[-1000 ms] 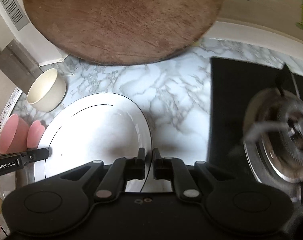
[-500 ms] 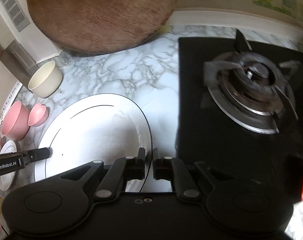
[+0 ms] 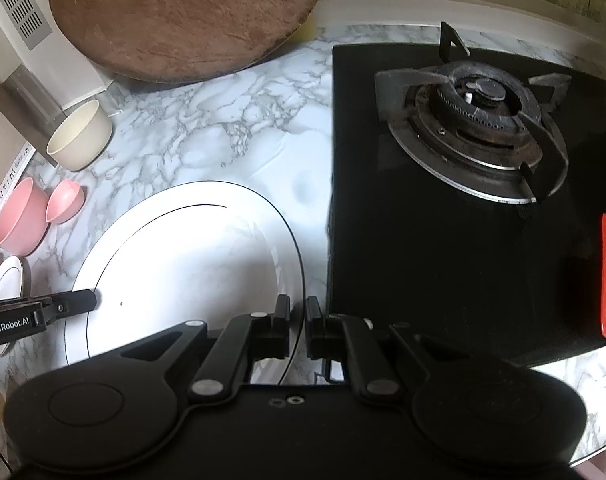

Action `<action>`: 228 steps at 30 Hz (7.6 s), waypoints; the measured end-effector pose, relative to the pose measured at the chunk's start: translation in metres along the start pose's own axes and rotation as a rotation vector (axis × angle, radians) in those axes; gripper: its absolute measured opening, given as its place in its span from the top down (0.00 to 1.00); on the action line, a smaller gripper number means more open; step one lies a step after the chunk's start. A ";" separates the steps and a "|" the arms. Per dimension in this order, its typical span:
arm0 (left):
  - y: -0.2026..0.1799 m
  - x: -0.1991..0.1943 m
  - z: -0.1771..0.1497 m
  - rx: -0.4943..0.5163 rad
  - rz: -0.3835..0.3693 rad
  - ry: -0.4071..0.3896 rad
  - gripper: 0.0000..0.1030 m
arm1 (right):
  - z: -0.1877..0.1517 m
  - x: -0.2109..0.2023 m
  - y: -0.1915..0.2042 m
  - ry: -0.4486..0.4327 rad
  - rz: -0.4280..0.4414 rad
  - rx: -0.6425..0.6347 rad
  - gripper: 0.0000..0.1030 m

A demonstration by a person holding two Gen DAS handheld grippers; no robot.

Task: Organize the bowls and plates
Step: 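Carry the held white plate with both grippers toward the stove and lower it, then open both grippers and pull them back from the plate, then reach both grippers to the second white plate and grip its rim, then carry the second white plate and lower it onto the first plate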

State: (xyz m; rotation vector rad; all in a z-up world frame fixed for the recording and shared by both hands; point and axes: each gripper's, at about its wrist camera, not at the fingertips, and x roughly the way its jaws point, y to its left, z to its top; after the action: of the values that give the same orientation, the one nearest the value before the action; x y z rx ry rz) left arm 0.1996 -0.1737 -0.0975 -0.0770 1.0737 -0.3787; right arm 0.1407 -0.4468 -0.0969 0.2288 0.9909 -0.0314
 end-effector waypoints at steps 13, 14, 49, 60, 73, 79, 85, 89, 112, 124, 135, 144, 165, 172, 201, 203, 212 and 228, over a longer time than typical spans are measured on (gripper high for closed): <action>-0.002 0.002 -0.004 0.011 0.006 0.004 0.88 | -0.002 0.003 0.000 0.009 -0.008 0.005 0.92; -0.002 0.002 -0.003 0.012 0.007 0.005 0.88 | -0.001 0.003 -0.001 0.011 -0.006 0.009 0.92; 0.026 -0.104 -0.026 0.027 -0.023 -0.184 0.87 | -0.018 -0.082 0.117 -0.181 0.115 -0.292 0.62; 0.077 -0.152 -0.050 -0.045 0.045 -0.272 0.51 | -0.036 -0.088 0.186 -0.222 0.225 -0.415 0.33; 0.142 -0.189 -0.081 -0.154 0.194 -0.351 0.25 | -0.048 -0.075 0.243 -0.246 0.307 -0.502 0.01; 0.169 -0.182 -0.086 -0.226 0.219 -0.331 0.24 | -0.039 -0.045 0.259 -0.199 0.338 -0.499 0.00; 0.195 -0.161 -0.084 -0.284 0.249 -0.303 0.24 | -0.028 -0.011 0.273 -0.149 0.374 -0.526 0.01; 0.210 -0.144 -0.084 -0.309 0.261 -0.264 0.24 | -0.023 0.012 0.283 -0.123 0.389 -0.563 0.03; 0.248 -0.098 -0.071 -0.396 0.236 -0.189 0.45 | 0.001 0.091 0.308 0.083 0.420 -0.554 0.60; 0.263 -0.096 -0.068 -0.487 0.169 -0.191 0.81 | 0.005 0.100 0.305 0.125 0.430 -0.513 0.84; 0.266 -0.094 -0.069 -0.518 0.167 -0.195 0.85 | 0.004 0.099 0.297 0.134 0.429 -0.471 0.90; 0.250 -0.097 -0.068 -0.481 0.159 -0.199 0.85 | 0.002 0.086 0.281 0.118 0.402 -0.432 0.91; 0.183 -0.101 -0.044 -0.327 0.071 -0.183 0.85 | 0.001 0.027 0.205 0.019 0.311 -0.250 0.91; 0.144 -0.091 -0.024 -0.251 0.034 -0.175 0.85 | 0.011 0.012 0.164 -0.018 0.276 -0.181 0.91; -0.015 -0.004 0.006 0.045 -0.087 -0.046 0.85 | -0.006 -0.015 -0.001 -0.056 0.106 0.058 0.91; -0.017 0.002 0.006 0.038 -0.094 -0.032 0.85 | -0.007 -0.012 -0.004 -0.049 0.105 0.065 0.91; -0.020 0.016 0.006 0.042 -0.100 0.000 0.85 | -0.008 -0.005 -0.009 -0.033 0.103 0.064 0.91; -0.019 0.019 0.003 0.059 -0.099 -0.010 0.85 | -0.009 -0.002 -0.007 -0.027 0.101 0.064 0.92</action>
State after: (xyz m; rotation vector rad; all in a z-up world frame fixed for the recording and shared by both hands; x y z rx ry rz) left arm 0.2052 -0.1985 -0.1070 -0.0794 1.0511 -0.4985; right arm 0.1307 -0.4524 -0.1011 0.3363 0.9514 0.0264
